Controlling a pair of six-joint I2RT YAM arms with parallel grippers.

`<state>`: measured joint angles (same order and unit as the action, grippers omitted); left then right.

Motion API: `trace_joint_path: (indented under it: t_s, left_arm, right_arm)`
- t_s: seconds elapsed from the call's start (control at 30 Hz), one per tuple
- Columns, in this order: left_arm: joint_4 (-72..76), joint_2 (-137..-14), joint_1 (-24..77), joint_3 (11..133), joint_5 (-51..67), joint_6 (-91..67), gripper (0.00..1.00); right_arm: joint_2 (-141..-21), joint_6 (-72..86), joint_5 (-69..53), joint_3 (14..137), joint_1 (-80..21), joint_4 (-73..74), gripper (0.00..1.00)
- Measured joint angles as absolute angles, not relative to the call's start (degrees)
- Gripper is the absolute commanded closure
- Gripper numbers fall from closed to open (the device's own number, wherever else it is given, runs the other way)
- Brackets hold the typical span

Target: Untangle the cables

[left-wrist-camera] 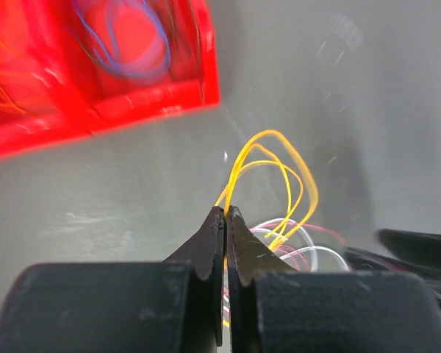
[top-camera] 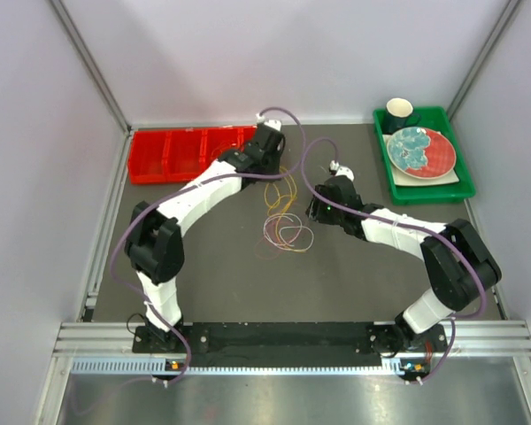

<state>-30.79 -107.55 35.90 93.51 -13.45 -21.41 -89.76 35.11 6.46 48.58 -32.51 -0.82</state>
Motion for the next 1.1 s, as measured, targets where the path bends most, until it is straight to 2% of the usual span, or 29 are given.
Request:
trace_joint_path:
  t_s: [0.27,0.37,0.57,0.83,1.1]
  left_arm:
    - [-34.30,-99.46,35.90,111.66,-16.03,-18.22,1.00]
    - [-33.45,-94.63,35.90,113.12,-16.47,-17.82,1.00]
    - [-28.58,-83.05,35.88,101.84,-18.68,-17.85,1.00]
    - [-28.56,-82.02,35.86,88.62,-19.79,-18.50,1.00]
    - [-28.64,-79.83,32.45,83.59,-20.10,-19.79,1.00]
  right_arm:
    - [-89.76,35.27,7.79,48.56,-32.51,-0.80,0.53]
    - [-89.76,35.46,7.94,48.56,-32.51,-0.80,0.53]
    - [-89.76,35.64,7.97,48.56,-32.51,-0.80,0.53]
    - [-89.76,35.64,7.94,48.56,-32.51,-0.80,0.53]
    - [-89.76,35.64,7.94,48.56,-32.51,-0.78,0.53]
